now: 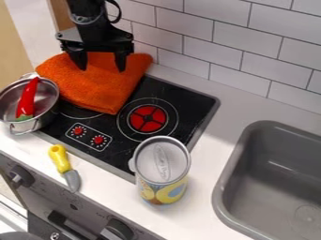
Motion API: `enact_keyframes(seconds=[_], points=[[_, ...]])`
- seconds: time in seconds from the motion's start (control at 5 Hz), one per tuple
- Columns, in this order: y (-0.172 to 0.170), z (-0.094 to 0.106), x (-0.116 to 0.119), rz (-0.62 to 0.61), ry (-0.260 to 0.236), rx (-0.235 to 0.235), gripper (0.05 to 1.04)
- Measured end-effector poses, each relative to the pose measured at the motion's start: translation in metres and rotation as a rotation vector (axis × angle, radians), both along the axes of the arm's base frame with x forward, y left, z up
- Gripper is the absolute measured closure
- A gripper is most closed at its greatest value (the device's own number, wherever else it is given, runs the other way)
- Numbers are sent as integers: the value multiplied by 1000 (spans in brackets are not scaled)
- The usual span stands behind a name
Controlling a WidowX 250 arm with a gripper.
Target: Put the orange towel on the right burner
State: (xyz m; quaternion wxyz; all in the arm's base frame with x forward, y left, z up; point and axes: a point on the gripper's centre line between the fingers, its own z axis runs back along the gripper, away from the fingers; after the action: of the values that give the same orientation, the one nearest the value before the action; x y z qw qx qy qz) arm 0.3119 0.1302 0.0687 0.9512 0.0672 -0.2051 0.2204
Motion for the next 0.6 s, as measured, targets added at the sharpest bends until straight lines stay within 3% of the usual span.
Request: enact_keyframes(seconds=[0.2,0.6], points=[[19,-5,11,-2,17,22,131],[36,-26,22,-1,48,57,707]])
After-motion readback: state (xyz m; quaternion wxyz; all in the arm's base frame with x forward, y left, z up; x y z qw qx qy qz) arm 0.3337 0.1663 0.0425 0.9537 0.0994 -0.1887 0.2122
